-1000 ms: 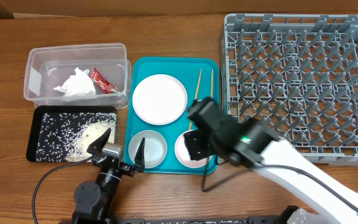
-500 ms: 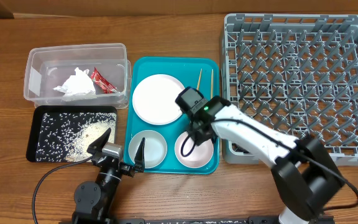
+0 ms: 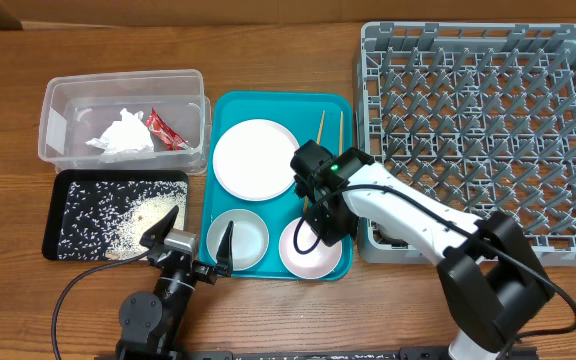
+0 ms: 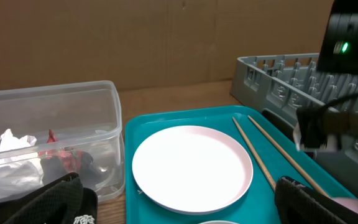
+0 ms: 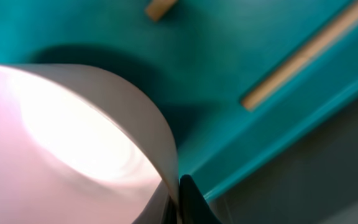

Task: Sort waste into correct bins and load items into the dishwasher
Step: 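Reach the right gripper to the pink bowl and grasp its rim, then place the pink bowl into the dish rack with the right gripper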

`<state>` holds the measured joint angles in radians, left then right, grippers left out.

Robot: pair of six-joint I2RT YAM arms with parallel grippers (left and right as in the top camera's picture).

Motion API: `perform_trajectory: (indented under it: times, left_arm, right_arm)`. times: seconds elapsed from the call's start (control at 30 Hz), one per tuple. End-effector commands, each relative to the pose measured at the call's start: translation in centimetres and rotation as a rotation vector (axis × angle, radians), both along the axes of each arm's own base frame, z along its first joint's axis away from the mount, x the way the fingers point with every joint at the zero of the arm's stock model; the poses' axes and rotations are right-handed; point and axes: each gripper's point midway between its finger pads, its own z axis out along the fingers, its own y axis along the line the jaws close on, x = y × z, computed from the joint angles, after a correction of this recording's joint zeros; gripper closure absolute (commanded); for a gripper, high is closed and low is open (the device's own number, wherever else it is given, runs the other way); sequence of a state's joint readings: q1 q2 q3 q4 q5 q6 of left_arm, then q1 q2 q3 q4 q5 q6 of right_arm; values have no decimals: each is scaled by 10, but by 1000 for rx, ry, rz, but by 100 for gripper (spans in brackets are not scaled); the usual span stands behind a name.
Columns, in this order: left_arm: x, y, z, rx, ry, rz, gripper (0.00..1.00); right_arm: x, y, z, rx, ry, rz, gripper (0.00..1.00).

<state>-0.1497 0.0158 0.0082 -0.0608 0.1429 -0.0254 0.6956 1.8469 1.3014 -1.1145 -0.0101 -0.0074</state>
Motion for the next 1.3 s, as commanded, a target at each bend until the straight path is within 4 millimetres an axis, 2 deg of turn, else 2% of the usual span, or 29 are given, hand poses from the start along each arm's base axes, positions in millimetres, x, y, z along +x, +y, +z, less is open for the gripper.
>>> perform_trajectory:
  times: [0.0, 0.03, 0.13, 0.2, 0.23, 0.3, 0.4, 0.47, 0.6, 0.8, 0.93, 1.13, 1.27]
  left_arm:
    - [0, 0, -1, 0, 1, -2, 0]
    - [0, 0, -1, 0, 1, -2, 0]
    - [0, 0, -1, 0, 1, -2, 0]
    - [0, 0, -1, 0, 1, -2, 0]
    - [0, 0, -1, 0, 1, -2, 0]
    - [0, 0, -1, 0, 1, -2, 0]
    - [0, 0, -1, 0, 1, -2, 0]
    - [0, 0, -1, 0, 1, -2, 0]
    - [0, 0, -1, 0, 1, -2, 0]
    - [0, 0, -1, 0, 1, -2, 0]
    - [0, 0, -1, 0, 1, -2, 0]
    - [0, 0, -1, 0, 1, -2, 0]
    - [0, 0, -1, 0, 1, -2, 0]
  right_arm:
    - [33, 2, 65, 42, -225, -144, 96]
    - [48, -6, 93, 42, -343, -246, 96]
    - [74, -29, 153, 60, -594, -452, 96]
    - [89, -58, 192, 35, -788, -589, 96]
    - [94, -81, 213, -6, -906, -683, 96]
    - [98, -120, 237, -98, -1057, -824, 96]
    - [103, -168, 249, -238, -1170, -962, 96]
    - [106, -196, 249, -318, -1195, -1033, 96]
    - [112, -246, 233, -458, -1152, -1139, 96]
    - [117, -299, 201, -621, -1067, -1236, 96]
    - [111, -310, 179, -726, -967, -1194, 96]
    - [113, -308, 142, -808, -858, -1138, 96]
    - [114, -300, 127, -834, -809, -1084, 96]
